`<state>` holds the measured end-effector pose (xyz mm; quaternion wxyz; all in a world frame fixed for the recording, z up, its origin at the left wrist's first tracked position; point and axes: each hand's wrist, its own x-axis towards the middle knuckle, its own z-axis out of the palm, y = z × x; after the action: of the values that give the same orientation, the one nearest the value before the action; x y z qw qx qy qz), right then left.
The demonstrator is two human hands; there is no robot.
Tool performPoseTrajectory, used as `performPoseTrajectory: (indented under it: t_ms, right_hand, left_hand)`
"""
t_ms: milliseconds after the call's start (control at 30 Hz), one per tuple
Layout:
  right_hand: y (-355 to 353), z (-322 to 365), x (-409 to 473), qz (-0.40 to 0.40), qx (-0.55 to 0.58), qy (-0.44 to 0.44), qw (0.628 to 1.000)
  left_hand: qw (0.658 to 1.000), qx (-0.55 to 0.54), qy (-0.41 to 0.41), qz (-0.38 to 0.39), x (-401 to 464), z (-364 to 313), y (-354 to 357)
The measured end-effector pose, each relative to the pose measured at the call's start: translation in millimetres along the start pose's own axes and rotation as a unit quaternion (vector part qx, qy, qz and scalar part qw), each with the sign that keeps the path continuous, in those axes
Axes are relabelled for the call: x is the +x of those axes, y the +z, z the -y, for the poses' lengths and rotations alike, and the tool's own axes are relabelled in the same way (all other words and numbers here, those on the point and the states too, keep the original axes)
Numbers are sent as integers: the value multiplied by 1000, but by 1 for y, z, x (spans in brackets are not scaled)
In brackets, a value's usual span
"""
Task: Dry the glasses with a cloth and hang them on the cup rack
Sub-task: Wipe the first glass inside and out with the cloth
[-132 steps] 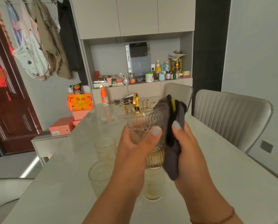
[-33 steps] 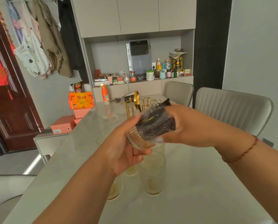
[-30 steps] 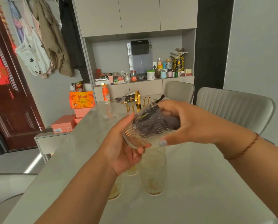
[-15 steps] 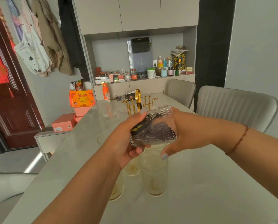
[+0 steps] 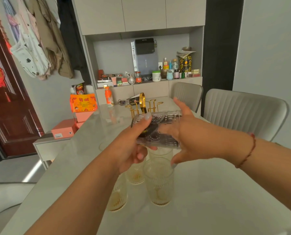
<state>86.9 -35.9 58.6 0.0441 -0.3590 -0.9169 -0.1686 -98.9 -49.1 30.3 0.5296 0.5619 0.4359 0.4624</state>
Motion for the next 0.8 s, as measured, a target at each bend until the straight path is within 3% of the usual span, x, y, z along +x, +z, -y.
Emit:
performPoseTrajectory:
  t_ms: [33, 67, 100, 167, 200, 233, 267, 300, 333, 400, 433, 467, 500, 533, 567, 633, 667, 700, 733, 800]
  right_hand:
    - [1, 1, 2, -1, 21, -13, 1000]
    - [0, 1, 2, -3, 127, -20, 992]
    - [-1, 0, 3, 0, 301, -26, 953]
    - [-3, -3, 0, 40, 621, -53, 781]
    - [-2, -3, -2, 53, 707, -53, 704]
    - [-2, -4, -3, 55, 748, -46, 659]
    - [-5, -2, -6, 50, 751, -35, 658]
    - [-8, -1, -8, 34, 718, -18, 695]
    - [-9, -1, -10, 14, 638, -8, 770]
    - [-7, 2, -6, -1, 339, 23, 940]
    - [-4, 4, -3, 4, 177, 27, 984]
    - [2, 5, 1, 4, 84, 23, 996]
    - [4, 7, 3, 9, 81, 16, 997]
    - [4, 8, 3, 18, 153, 6, 988]
    - [2, 8, 3, 23, 306, 2, 952]
    - [-1, 4, -1, 58, 622, -5, 781]
    - [1, 2, -2, 62, 701, -12, 711]
    - [4, 0, -3, 53, 725, -13, 686]
    - [2, 1, -4, 48, 722, -9, 690]
    - [-4, 2, -6, 30, 625, 12, 780]
  left_hand:
    - [1000, -14, 20, -9, 2, 1, 2]
    - [998, -25, 47, -16, 4, 2, 3]
    - [996, -32, 75, -21, 6, 3, 4]
    - [992, -11, 124, -28, 6, 5, 1]
    - [989, 15, 142, -27, 6, 6, 0]
    - [987, 44, 153, -22, 6, 7, -2]
    - [986, 65, 154, -11, 4, 8, -3]
    - [987, 69, 144, 4, 3, 7, -5]
    - [991, 51, 121, 21, 2, 5, -6]
    - [998, -27, 47, 45, 3, 1, -6]
    - [997, -60, 11, 42, 4, -1, -5]
    - [997, -71, -8, 29, 6, -2, -3]
    - [998, -67, -9, 9, 7, -1, -2]
    - [998, -55, 8, -8, 9, 0, -1]
    - [998, -40, 35, -21, 9, 2, 0]
    - [994, -7, 104, -32, 7, 4, 0]
    - [991, 10, 132, -31, 6, 5, -1]
    - [988, 20, 148, -25, 4, 5, -2]
    - [988, 21, 152, -15, 3, 6, -3]
    - [993, -3, 120, 17, 1, 4, -7]
